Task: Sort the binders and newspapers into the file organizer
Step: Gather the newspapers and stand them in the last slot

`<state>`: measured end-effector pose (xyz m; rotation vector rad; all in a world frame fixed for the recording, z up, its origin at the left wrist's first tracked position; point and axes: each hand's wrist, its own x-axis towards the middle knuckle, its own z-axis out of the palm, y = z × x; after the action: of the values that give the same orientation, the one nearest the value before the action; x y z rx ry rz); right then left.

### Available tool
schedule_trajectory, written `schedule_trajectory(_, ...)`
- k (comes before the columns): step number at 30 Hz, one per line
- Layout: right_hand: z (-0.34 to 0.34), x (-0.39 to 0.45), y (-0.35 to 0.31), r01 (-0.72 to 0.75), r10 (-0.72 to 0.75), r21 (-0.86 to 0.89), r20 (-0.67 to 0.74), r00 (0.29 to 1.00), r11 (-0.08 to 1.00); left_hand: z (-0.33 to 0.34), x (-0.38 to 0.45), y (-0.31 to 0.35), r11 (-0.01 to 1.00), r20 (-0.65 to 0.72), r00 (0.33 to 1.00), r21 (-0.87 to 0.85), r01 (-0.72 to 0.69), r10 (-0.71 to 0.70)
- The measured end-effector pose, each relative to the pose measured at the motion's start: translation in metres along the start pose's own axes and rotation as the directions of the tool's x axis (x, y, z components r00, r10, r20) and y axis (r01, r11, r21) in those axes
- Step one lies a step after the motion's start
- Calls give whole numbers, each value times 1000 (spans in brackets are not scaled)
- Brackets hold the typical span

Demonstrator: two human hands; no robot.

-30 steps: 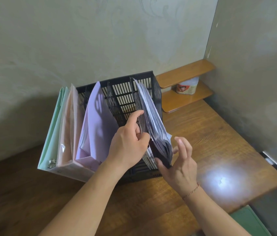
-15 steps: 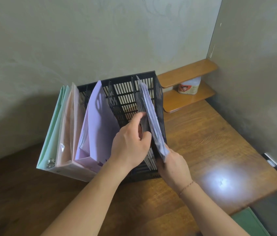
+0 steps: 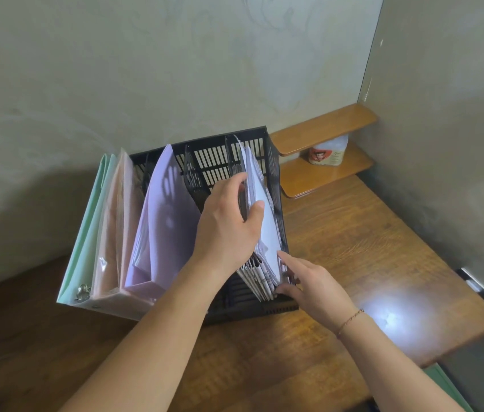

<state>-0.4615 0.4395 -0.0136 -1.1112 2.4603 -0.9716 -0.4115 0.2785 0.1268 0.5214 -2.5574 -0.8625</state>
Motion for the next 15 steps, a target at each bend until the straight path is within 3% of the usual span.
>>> schedule_trajectory(6, 10, -4, -16, 78, -99, -132, -162, 982, 988, 2, 3, 0, 1000, 1, 1000, 14, 20, -20)
schedule_trajectory(12, 19, 13, -21, -111, 64, -166, -267, 962, 980, 6, -3, 8, 1000, 39, 999, 6, -27, 27)
schedule_trajectory(15, 23, 19, -17, -128, 80, -132, -322, 943, 983, 8, -9, 7, 999, 82, 996, -18, -37, 38)
